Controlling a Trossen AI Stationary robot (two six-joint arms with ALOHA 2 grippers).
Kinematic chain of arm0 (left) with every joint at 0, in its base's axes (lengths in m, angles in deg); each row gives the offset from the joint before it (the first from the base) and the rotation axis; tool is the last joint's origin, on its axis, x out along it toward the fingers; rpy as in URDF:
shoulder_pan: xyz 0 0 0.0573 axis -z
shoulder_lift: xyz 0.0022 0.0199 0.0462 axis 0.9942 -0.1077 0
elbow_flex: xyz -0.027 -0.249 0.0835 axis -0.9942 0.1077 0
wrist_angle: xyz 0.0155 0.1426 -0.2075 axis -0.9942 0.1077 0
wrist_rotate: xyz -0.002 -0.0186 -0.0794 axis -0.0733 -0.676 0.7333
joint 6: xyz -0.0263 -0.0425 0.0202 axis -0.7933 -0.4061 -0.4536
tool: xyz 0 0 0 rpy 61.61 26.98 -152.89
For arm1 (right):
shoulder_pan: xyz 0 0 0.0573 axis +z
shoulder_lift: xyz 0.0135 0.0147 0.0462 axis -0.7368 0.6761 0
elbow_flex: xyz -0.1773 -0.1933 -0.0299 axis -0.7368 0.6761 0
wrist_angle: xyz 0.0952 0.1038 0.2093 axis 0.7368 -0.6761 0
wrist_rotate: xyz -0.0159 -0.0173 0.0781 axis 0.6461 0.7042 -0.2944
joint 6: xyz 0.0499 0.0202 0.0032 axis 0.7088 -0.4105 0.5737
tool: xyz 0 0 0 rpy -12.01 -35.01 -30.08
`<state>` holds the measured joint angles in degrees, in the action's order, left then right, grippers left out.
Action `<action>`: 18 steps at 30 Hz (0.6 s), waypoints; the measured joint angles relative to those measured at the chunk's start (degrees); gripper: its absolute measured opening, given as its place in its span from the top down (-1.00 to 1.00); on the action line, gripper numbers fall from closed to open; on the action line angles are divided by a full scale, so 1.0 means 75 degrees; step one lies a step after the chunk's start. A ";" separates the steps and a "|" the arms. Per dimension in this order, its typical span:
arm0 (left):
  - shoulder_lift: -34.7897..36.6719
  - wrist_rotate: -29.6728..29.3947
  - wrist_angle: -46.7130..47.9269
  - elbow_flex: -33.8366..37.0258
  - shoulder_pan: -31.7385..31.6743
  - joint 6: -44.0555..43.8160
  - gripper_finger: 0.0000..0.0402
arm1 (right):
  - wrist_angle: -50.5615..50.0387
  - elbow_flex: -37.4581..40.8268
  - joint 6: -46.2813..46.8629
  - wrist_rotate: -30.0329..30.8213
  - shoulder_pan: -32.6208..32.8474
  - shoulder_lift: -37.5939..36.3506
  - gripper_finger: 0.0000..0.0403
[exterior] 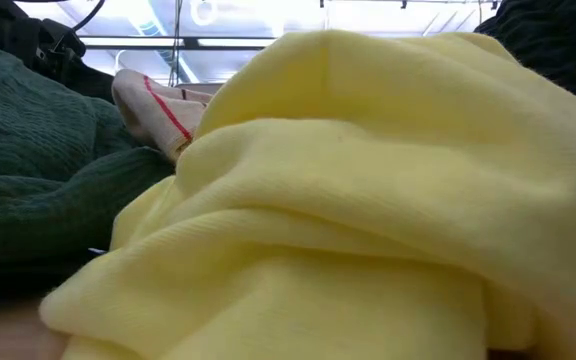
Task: Sort clothes
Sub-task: Put the white sock into the white bin
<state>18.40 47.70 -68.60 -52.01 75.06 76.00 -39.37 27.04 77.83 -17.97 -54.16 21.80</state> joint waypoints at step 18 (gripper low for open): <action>0.0000 0.0000 0.0000 0.0000 0.0003 0.0000 0.32 | -0.4438 -0.5162 0.2835 -0.0866 0.2708 0.3952 0.96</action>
<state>18.40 47.70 -68.60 -52.01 75.08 76.00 -72.66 -11.67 99.10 -24.46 -33.85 51.44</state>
